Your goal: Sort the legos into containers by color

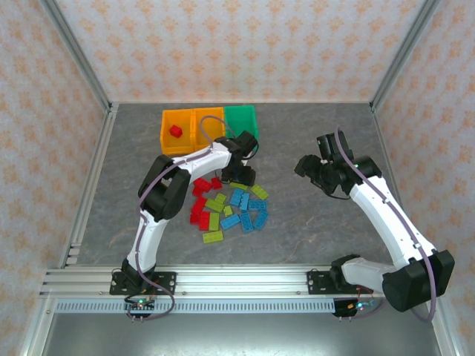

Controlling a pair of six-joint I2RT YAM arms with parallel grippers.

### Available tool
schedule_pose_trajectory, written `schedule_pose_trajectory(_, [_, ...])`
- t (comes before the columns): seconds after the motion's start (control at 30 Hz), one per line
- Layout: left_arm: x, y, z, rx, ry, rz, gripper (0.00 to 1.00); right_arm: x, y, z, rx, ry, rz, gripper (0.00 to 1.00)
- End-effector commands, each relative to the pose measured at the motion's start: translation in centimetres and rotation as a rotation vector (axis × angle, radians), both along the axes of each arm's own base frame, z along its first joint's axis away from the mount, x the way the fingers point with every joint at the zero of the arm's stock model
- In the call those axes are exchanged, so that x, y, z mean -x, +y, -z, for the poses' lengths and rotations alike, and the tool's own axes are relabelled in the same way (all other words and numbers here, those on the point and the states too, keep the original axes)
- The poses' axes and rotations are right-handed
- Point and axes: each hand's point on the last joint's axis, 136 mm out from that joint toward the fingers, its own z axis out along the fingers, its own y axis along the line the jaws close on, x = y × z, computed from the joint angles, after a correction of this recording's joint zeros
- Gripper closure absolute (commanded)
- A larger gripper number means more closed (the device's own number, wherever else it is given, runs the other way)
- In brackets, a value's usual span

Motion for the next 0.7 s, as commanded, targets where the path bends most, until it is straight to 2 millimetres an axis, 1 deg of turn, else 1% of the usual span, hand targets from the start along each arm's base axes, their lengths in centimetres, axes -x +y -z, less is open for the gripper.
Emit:
schedule_pose_trajectory(0.0, [0.4,1.6,0.6,-0.084,0.001,-0.011,0.41,0.4,0.9,-0.2,-0.018,0.016,-0.053,0.29])
schedule_pose_trajectory(0.07, [0.0,1.9,-0.2,-0.065,-0.013,-0.038,0.44,0.7,2.6,-0.7,-0.064,0.004,-0.154,0.29])
schedule_pose_trajectory(0.13, [-0.8,1.9,-1.7,-0.022,-0.037,-0.079,0.45,1.1,4.4,-0.2,-0.085,0.037,-0.242,0.28])
schedule_pose_trajectory(0.23, [-2.8,2.3,-5.2,0.052,-0.11,-0.154,0.47,1.8,6.2,0.4,-0.097,0.066,-0.319,0.28])
schedule_pose_trajectory(0.3, [-4.5,3.2,-7.7,0.079,-0.165,-0.209,0.48,1.4,6.7,0.5,-0.114,0.067,-0.304,0.27])
schedule_pose_trajectory(0.37, [-6.4,4.6,-10.3,0.092,-0.228,-0.265,0.48,0.9,6.7,0.5,-0.127,0.054,-0.27,0.27])
schedule_pose_trajectory(0.43, [-8.8,6.9,-12.7,0.083,-0.303,-0.336,0.48,0.5,6.5,0.5,-0.115,0.042,-0.245,0.27])
schedule_pose_trajectory(0.5, [-11.1,9.3,-14.4,0.053,-0.37,-0.405,0.48,0.5,5.9,0.6,-0.09,0.042,-0.229,0.26])
schedule_pose_trajectory(0.6, [-14.7,12.5,-15.6,0.01,-0.433,-0.489,0.48,0.5,5.1,0.8,-0.052,0.04,-0.206,0.26])
schedule_pose_trajectory(0.67, [-17.0,13.6,-15.6,0.013,-0.452,-0.527,0.48,0.6,4.7,0.8,-0.039,0.037,-0.196,0.26])
